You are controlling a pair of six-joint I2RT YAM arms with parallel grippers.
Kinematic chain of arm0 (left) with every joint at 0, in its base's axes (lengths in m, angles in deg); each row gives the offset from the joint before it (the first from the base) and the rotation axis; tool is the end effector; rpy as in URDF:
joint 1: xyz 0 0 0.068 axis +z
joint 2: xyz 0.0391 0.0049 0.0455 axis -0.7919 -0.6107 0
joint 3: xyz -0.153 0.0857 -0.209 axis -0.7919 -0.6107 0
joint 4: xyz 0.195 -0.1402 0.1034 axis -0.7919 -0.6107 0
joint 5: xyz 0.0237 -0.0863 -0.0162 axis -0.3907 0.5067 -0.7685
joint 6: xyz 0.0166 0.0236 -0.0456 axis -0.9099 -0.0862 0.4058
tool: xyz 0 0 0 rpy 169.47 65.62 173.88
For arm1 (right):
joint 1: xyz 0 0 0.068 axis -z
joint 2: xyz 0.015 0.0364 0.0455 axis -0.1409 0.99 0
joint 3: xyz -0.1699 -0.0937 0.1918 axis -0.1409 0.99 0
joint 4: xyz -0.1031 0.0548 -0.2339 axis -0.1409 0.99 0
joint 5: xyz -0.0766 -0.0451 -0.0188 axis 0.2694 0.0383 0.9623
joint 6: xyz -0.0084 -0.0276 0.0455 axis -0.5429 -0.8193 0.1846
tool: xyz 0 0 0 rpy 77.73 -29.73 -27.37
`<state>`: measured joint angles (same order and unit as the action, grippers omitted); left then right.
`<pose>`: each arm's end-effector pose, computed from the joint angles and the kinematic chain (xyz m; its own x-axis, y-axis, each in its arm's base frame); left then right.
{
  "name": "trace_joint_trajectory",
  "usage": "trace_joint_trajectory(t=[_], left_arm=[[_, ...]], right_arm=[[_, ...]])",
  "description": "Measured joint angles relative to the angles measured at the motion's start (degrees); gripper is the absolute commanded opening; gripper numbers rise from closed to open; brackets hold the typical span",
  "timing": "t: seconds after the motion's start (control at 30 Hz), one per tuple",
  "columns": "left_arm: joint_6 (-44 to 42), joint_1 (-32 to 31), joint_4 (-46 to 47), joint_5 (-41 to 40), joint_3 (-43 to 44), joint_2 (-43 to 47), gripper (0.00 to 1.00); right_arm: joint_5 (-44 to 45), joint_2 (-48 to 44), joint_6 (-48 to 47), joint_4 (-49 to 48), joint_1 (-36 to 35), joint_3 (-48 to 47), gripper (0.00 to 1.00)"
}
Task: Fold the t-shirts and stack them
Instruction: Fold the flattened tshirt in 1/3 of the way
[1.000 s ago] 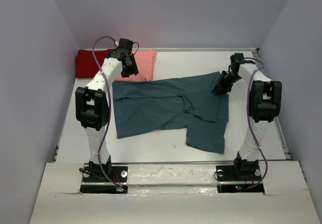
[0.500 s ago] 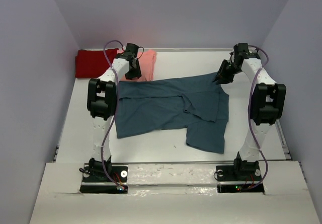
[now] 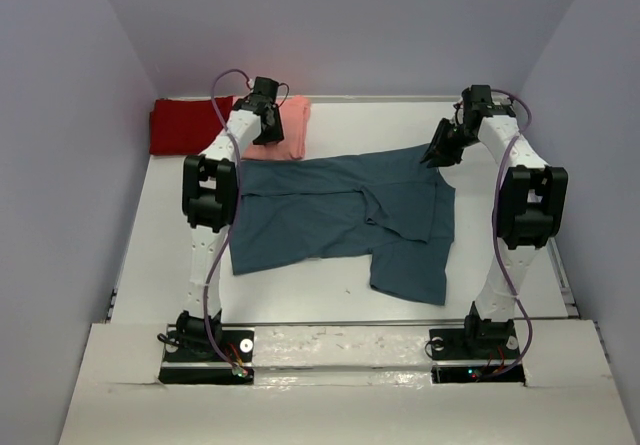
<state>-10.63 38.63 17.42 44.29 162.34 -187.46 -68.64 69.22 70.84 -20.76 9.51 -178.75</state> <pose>0.5190 -0.1228 0.2151 -0.7321 -0.1272 -0.6692 -0.0584 0.9905 -0.1244 0.4315 0.0024 0.2430 -0.8880 0.3840 -0.2531 0.2356 0.8525 0.4666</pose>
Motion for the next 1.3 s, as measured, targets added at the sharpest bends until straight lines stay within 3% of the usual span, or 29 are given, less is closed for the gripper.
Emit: trace_joint_trajectory(t=[0.3,0.57,0.87,1.2,1.3], left_arm=[[-0.17,0.00,0.81,-0.85,6.80,-6.73,0.49],[-0.44,0.00,3.80,-0.87,6.71,-7.58,0.49],[-0.13,0.59,8.63,-1.11,13.64,-13.05,0.50],[1.14,1.88,11.17,-0.46,13.90,-13.60,0.52],[1.33,1.86,14.29,-0.81,10.29,-11.98,0.52]], right_arm=[[-0.07,0.00,-0.22,1.36,0.00,-1.53,0.34],[-0.31,-0.66,-0.20,1.73,0.00,-2.01,0.34],[-0.74,-5.92,-0.24,1.90,0.00,-1.81,0.34],[-0.98,-10.16,-0.22,2.75,-0.24,2.25,0.34],[-1.03,-10.16,-0.22,2.95,-0.39,2.73,0.34]])
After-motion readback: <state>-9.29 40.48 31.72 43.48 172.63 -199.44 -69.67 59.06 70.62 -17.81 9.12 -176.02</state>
